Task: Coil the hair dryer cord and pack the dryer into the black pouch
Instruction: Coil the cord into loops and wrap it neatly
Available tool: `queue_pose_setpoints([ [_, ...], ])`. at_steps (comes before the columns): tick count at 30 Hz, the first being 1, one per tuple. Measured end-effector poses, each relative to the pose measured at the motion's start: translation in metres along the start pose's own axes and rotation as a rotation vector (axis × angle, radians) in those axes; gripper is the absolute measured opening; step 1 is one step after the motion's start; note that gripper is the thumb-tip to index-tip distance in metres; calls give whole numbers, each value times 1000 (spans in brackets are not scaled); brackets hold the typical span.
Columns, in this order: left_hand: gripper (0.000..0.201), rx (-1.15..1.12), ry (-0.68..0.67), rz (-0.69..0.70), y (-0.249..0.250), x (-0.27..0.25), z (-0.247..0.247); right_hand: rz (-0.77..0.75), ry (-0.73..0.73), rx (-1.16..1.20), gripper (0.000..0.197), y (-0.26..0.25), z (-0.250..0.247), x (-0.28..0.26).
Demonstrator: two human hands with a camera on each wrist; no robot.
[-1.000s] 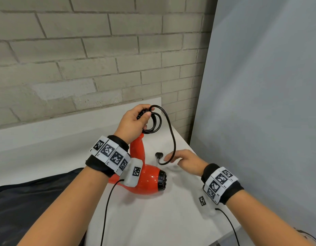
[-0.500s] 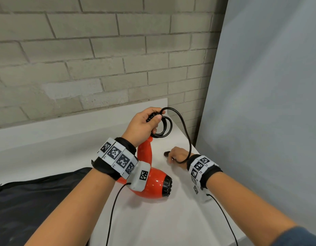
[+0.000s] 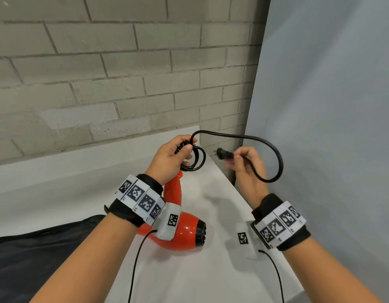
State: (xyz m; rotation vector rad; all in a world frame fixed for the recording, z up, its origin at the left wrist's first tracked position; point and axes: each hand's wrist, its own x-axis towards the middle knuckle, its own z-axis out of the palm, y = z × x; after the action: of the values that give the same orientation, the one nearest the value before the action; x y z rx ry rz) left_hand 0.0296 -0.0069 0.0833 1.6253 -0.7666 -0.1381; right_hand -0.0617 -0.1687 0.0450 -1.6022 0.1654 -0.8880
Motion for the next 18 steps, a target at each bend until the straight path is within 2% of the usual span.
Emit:
queue_pose_setpoints([
  [2, 20, -20, 2, -12, 1, 1, 1, -50, 63, 148, 31, -19, 1, -3],
  [4, 20, -28, 9, -19, 0, 1, 2, -112, 13, 208, 28, -31, 3, -7],
  [7, 19, -41, 18, -23, -1, 3, 3, -110, -136, 133, 24, -36, 12, -15],
  [9, 19, -65, 15, -26, -1, 3, 4, -72, -169, 62, 25, -33, 20, -20],
  [18, 19, -95, 33, -3, -2, 5, 5, 30, -29, 16, 29, -31, 49, -24],
])
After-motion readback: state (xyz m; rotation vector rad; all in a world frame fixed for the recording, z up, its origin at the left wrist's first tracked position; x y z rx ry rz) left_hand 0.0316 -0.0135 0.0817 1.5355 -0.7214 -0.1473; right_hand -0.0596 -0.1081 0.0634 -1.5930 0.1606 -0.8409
